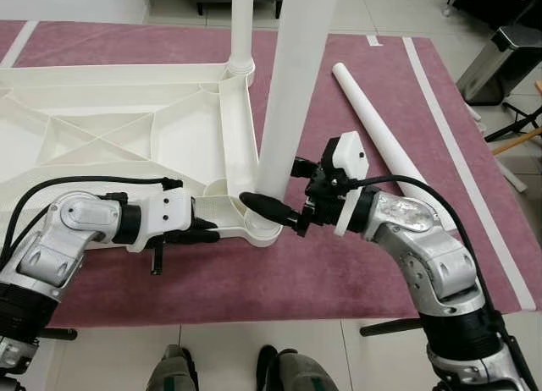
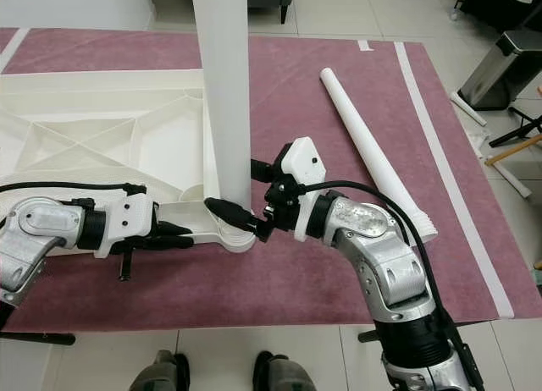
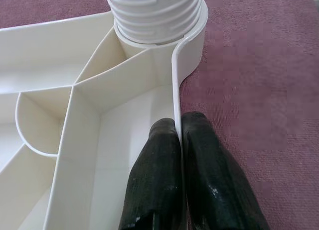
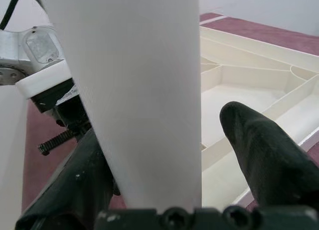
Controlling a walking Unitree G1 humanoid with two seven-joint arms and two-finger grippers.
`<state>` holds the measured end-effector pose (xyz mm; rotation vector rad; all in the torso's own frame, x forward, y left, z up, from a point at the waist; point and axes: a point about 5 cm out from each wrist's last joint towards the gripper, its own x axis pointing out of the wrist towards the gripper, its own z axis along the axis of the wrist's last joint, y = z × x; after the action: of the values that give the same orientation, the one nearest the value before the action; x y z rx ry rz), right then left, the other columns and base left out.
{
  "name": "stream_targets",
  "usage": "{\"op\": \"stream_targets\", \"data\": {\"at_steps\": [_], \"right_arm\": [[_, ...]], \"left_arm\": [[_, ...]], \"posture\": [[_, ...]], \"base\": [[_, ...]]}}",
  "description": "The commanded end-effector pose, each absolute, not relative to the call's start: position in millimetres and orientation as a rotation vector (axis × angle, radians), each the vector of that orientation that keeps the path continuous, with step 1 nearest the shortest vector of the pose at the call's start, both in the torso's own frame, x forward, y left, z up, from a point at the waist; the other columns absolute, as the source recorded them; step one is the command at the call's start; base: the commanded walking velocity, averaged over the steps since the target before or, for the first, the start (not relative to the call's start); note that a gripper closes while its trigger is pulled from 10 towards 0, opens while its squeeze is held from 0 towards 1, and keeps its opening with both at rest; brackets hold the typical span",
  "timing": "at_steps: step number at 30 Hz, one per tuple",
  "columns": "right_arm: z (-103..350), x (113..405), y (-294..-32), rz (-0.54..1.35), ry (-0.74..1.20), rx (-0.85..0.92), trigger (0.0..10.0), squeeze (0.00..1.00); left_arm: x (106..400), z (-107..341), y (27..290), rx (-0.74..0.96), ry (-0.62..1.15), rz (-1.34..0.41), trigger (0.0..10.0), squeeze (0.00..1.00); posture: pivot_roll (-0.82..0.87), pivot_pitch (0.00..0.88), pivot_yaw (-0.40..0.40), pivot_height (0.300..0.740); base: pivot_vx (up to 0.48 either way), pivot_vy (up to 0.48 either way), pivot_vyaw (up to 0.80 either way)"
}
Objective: Building children table
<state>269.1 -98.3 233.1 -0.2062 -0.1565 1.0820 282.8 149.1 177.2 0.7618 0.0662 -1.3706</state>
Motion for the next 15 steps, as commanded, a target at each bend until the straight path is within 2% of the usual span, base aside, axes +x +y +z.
{"op": "stream_targets", "data": {"at_steps": [1,2,3,7,8,9,10,15], "right_arm": [[231,269,-100,1.079,-0.143,-0.206,10.0,0.0],[231,269,-100,1.079,-0.143,-0.206,10.0,0.0],[231,268,-99,1.086,-0.143,-0.205,10.0,0.0],[229,266,-96,1.102,-0.142,-0.202,10.0,0.0],[228,265,-95,1.111,-0.14,-0.2,10.0,0.0],[228,265,-95,1.111,-0.14,-0.2,10.0,0.0],[228,265,-95,1.113,-0.139,-0.2,10.0,0.0],[228,266,-94,1.114,-0.14,-0.201,10.0,0.0]], "left_arm": [[281,176,143,0.781,0.031,-1.383,10.0,0.0],[281,176,143,0.781,0.031,-1.383,10.0,0.0],[282,175,140,0.763,0.026,-1.381,10.0,1.0],[285,177,133,0.734,-0.009,-1.349,10.0,1.0],[285,178,129,0.72,-0.022,-1.346,10.0,0.3],[285,178,129,0.72,-0.022,-1.346,10.0,0.3],[285,179,128,0.711,-0.022,-1.346,10.0,0.0],[291,182,121,0.68,-0.045,-1.3,10.0,0.0]], "posture": [[0.08,0.174,-0.021,0.74],[0.08,0.174,-0.021,0.74],[0.07,0.173,-0.022,0.74],[0.07,0.169,-0.024,0.74],[0.07,0.167,-0.024,0.74],[0.07,0.167,-0.024,0.74],[0.07,0.167,-0.024,0.74],[0.08,0.17,-0.026,0.74]], "base": [[0.0,0.0,0.0],[0.0,0.0,0.0],[0.0,0.0,0.0],[0.0,0.0,0.0],[0.0,0.0,0.0],[0.0,0.0,0.0],[0.0,0.0,0.0],[0.0,0.0,0.0]]}}
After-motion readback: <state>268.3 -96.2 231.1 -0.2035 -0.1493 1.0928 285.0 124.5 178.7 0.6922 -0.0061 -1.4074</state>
